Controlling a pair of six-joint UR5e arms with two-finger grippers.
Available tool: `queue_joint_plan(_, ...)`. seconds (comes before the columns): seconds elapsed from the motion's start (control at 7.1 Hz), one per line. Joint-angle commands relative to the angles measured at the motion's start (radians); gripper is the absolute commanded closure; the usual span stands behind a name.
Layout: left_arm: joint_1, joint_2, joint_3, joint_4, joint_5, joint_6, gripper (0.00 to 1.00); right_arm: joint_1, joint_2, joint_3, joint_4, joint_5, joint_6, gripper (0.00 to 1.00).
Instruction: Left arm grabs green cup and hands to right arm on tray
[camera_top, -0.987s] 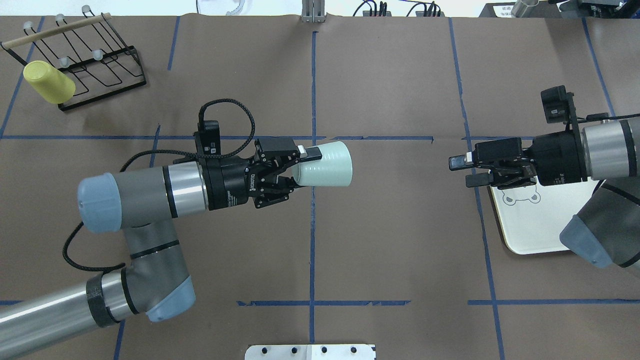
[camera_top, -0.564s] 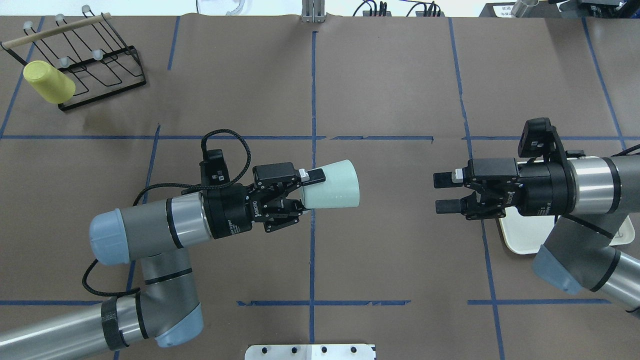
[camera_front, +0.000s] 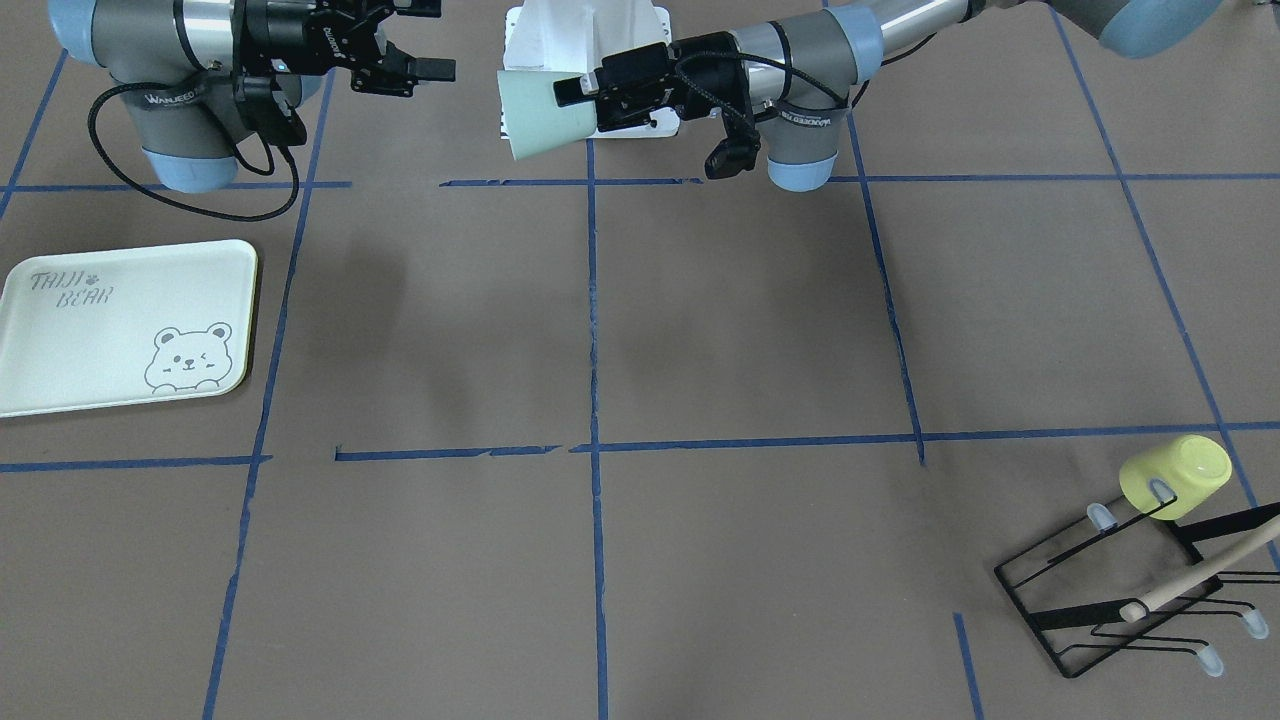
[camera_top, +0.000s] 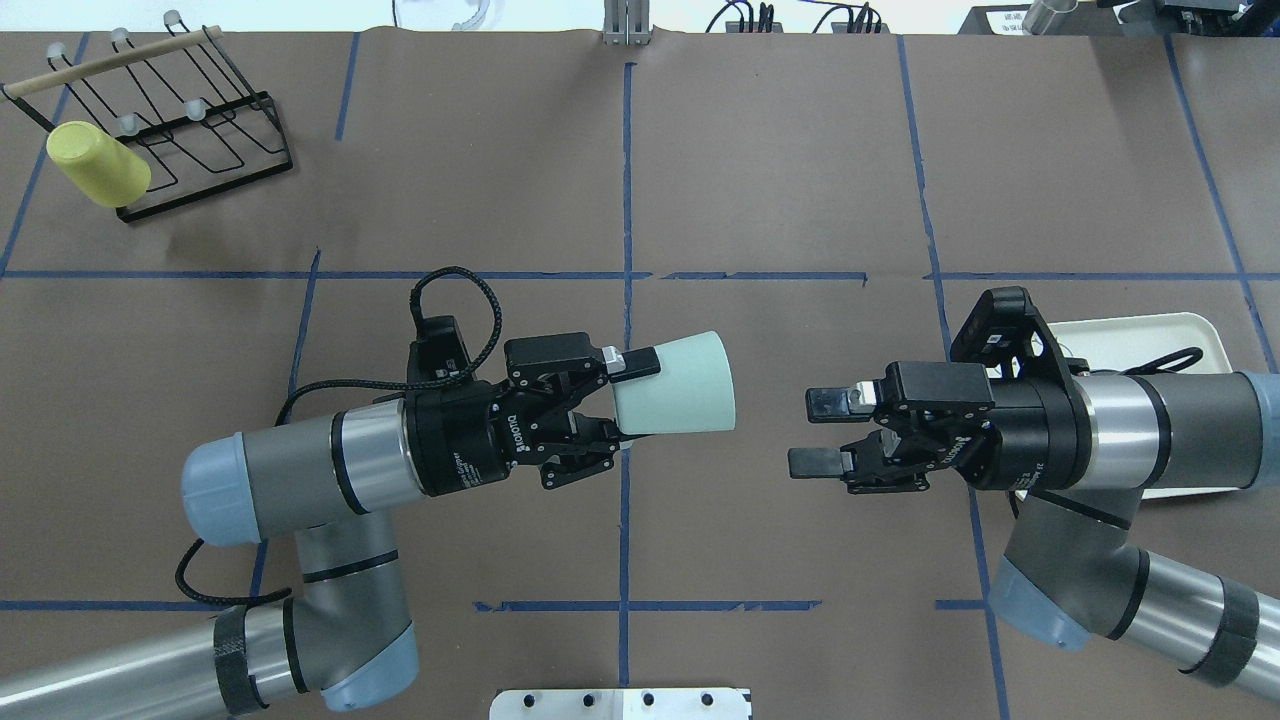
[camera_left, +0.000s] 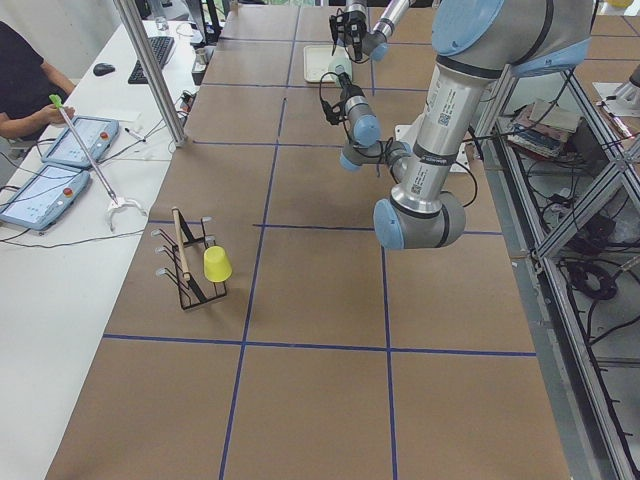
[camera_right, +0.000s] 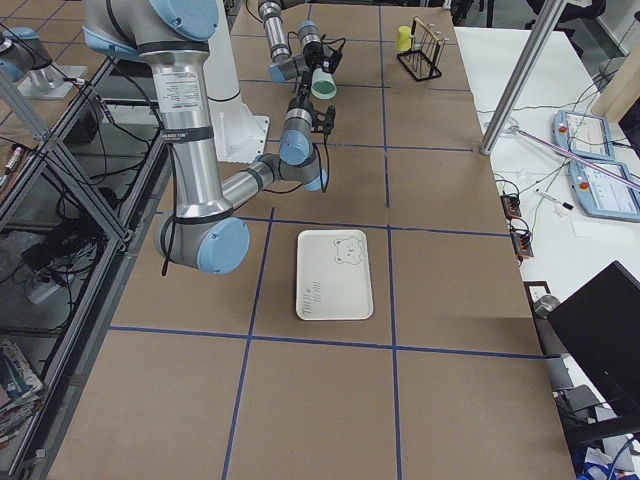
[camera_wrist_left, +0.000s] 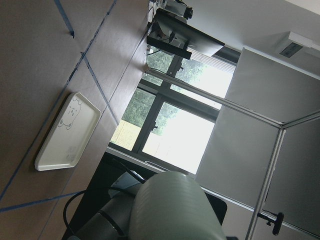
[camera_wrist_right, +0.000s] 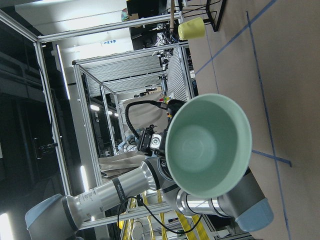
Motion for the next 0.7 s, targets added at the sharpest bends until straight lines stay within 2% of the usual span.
queue_joint_plan(0.0,0.023,-0.001,-0.006,-0.031,-0.006,-0.057,0.85,-0.009,0.02,-0.001,0.018,-0.054,0.001,0.05)
queue_joint_plan(0.56,0.07,-0.004,-0.013,-0.031,-0.009,-0.061,0.85,-0.018,0.026,-0.001,0.019,-0.059,0.002,0.05)
